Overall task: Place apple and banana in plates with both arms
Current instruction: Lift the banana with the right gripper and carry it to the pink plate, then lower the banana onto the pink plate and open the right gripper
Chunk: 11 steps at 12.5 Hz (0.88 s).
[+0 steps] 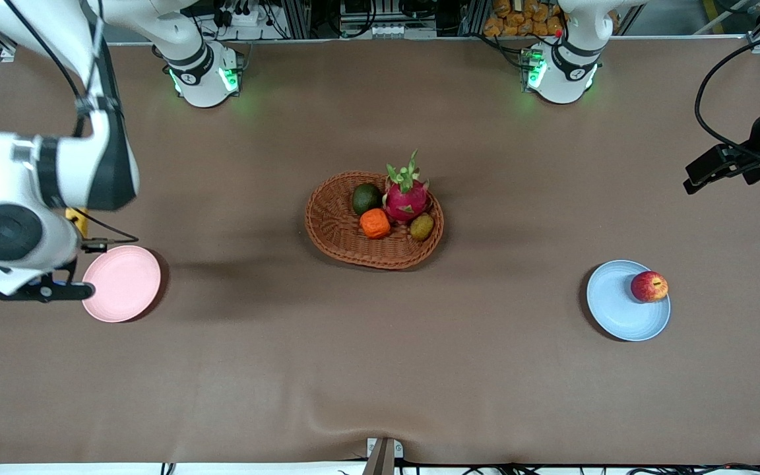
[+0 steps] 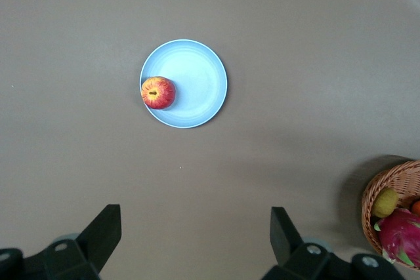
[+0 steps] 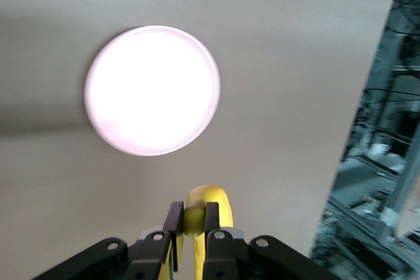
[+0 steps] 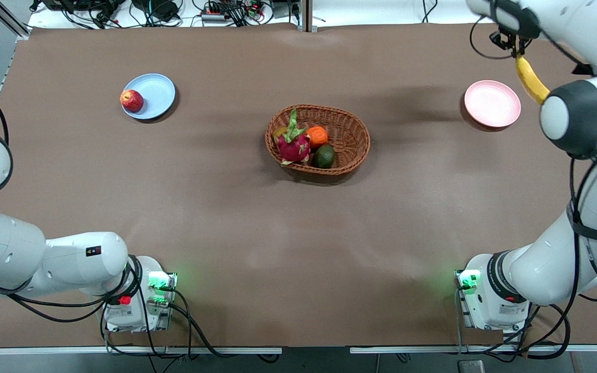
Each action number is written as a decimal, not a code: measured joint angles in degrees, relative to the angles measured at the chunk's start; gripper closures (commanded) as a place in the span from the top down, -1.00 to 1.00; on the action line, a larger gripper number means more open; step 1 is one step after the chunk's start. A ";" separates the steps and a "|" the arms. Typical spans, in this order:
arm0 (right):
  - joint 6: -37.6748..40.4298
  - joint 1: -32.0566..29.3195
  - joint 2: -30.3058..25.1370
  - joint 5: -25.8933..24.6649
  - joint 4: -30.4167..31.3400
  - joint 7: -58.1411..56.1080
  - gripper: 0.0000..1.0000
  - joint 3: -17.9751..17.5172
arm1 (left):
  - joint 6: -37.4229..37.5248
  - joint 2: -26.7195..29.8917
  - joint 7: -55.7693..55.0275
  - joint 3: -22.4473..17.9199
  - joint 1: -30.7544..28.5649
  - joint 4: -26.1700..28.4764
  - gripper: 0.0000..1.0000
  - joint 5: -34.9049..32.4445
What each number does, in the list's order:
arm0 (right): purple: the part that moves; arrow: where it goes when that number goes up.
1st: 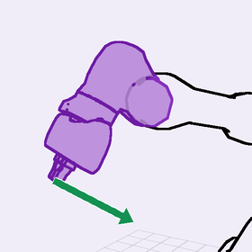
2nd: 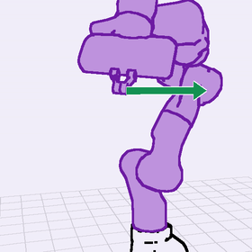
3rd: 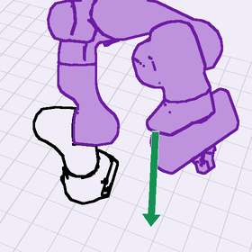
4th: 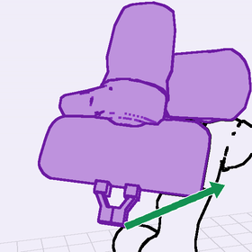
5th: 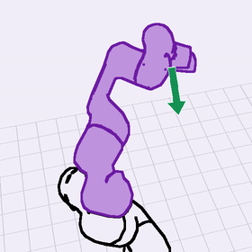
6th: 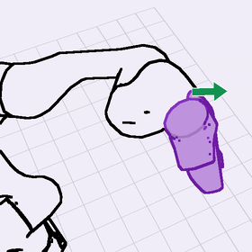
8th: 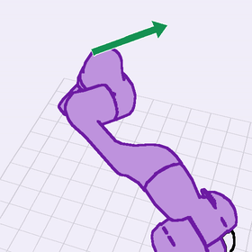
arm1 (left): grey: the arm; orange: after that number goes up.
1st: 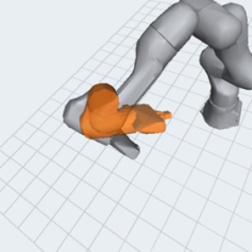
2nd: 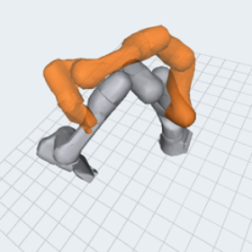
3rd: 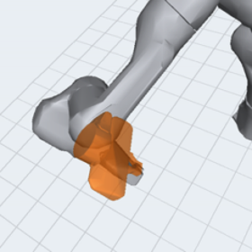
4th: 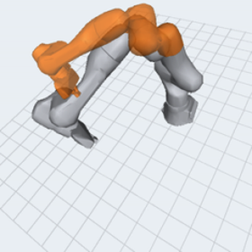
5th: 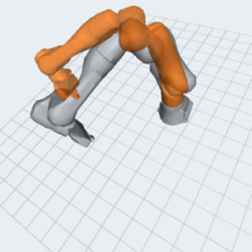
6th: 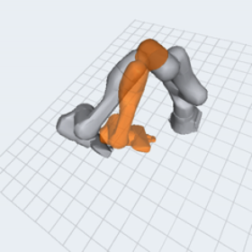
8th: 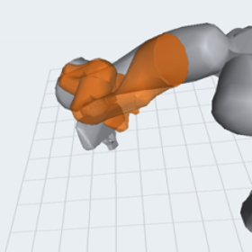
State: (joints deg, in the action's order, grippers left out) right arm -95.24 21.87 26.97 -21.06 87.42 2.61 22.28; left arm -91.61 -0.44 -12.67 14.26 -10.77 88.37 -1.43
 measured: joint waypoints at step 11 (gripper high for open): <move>-23.52 -0.54 18.14 -16.12 -1.98 10.93 -1.00 -0.77 | 0.05 0.35 0.00 0.32 -0.01 0.38 1.00 0.00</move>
State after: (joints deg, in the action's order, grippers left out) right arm -118.76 21.33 45.11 -37.18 85.44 13.54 21.51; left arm -91.56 -0.08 -12.67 14.58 -10.78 88.75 -1.43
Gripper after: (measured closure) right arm 0.828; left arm 0.000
